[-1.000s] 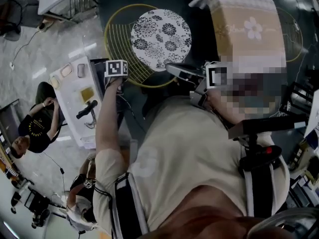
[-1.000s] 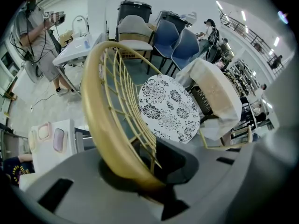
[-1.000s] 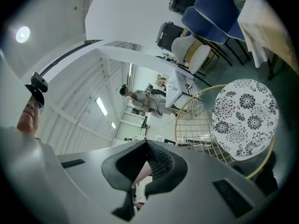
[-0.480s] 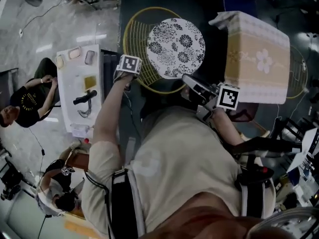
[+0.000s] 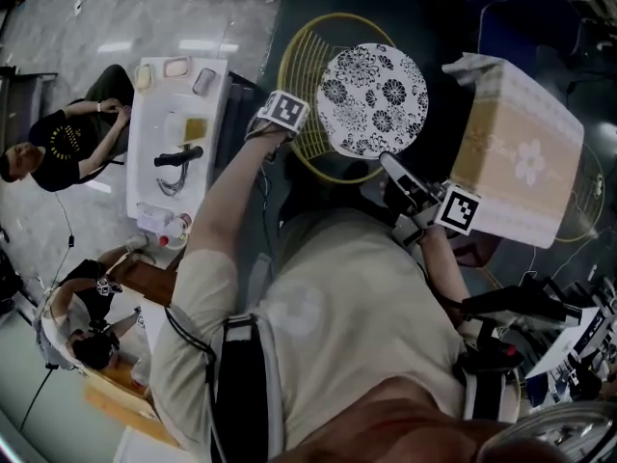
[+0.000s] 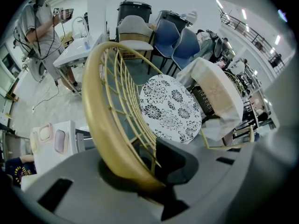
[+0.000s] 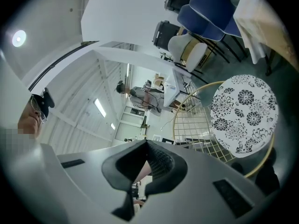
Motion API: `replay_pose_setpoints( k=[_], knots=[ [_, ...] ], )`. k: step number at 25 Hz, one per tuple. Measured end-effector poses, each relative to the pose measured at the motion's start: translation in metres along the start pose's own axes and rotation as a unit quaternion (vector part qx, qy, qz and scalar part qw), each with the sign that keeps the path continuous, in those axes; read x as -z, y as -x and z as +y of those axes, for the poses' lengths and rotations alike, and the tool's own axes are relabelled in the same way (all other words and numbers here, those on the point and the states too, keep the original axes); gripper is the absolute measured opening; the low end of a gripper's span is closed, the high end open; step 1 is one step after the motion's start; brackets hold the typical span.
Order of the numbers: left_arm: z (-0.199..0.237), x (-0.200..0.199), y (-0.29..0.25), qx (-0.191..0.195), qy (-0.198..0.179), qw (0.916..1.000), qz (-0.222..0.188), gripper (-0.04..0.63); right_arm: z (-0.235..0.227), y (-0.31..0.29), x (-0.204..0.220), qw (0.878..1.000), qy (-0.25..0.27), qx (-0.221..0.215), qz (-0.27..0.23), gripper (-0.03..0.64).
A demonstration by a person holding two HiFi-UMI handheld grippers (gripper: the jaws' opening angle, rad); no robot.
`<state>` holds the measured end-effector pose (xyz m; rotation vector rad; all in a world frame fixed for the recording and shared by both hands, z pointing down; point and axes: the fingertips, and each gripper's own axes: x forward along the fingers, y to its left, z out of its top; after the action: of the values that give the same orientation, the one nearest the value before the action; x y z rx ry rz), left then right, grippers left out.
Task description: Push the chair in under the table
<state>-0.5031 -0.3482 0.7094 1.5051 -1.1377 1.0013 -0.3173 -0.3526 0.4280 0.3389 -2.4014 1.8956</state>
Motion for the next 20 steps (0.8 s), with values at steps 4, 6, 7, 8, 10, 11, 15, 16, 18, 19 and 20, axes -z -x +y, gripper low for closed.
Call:
replay_pose_setpoints(
  k=[4, 6, 7, 8, 10, 11, 15, 16, 18, 19, 20],
  knots=[
    [0.001, 0.001, -0.001, -0.003, 0.004, 1.0000, 0.002, 0.104, -0.005, -0.001, 0.003, 1.000, -0.011, 0.000, 0.003, 0.010],
    [-0.001, 0.001, -0.003, -0.001, 0.006, 1.0000, 0.005, 0.104, -0.006, 0.000, 0.003, 1.000, -0.015, 0.001, 0.003, 0.011],
    [-0.003, -0.001, -0.005, -0.002, 0.004, 1.0000, 0.004, 0.104, -0.006, 0.001, 0.004, 1.000, -0.014, 0.001, 0.003, 0.011],
    [-0.004, -0.003, -0.006, -0.003, 0.000, 1.0000, 0.002, 0.104, -0.006, 0.001, 0.005, 1.000, -0.012, 0.001, 0.004, 0.010],
    [-0.005, -0.005, -0.010, -0.003, -0.005, 1.0000, -0.003, 0.104, -0.005, -0.002, 0.008, 1.000, -0.012, -0.003, 0.008, 0.009],
    [-0.004, -0.004, -0.011, -0.004, -0.005, 1.0000, -0.004, 0.104, -0.006, -0.003, 0.009, 1.000, -0.012, -0.004, 0.011, 0.009],
    [-0.005, -0.008, -0.012, -0.005, 0.006, 0.9999, -0.008, 0.101, -0.008, -0.002, 0.009, 1.000, -0.014, -0.005, 0.013, 0.010],
    [-0.007, -0.009, -0.012, -0.003, 0.008, 0.9999, -0.009, 0.101, -0.008, -0.002, 0.009, 1.000, -0.014, -0.005, 0.014, 0.009],
    [-0.010, -0.009, -0.013, 0.000, 0.009, 0.9999, -0.009, 0.100, -0.009, -0.001, 0.009, 1.000, -0.014, -0.003, 0.015, 0.009],
    [-0.011, -0.010, -0.014, 0.003, 0.008, 0.9999, -0.009, 0.097, -0.010, -0.001, 0.009, 1.000, -0.014, -0.002, 0.013, 0.011],
    [-0.013, -0.011, -0.015, 0.006, 0.006, 0.9999, -0.007, 0.091, -0.009, -0.003, 0.010, 1.000, -0.013, -0.004, 0.012, 0.010]
  ],
)
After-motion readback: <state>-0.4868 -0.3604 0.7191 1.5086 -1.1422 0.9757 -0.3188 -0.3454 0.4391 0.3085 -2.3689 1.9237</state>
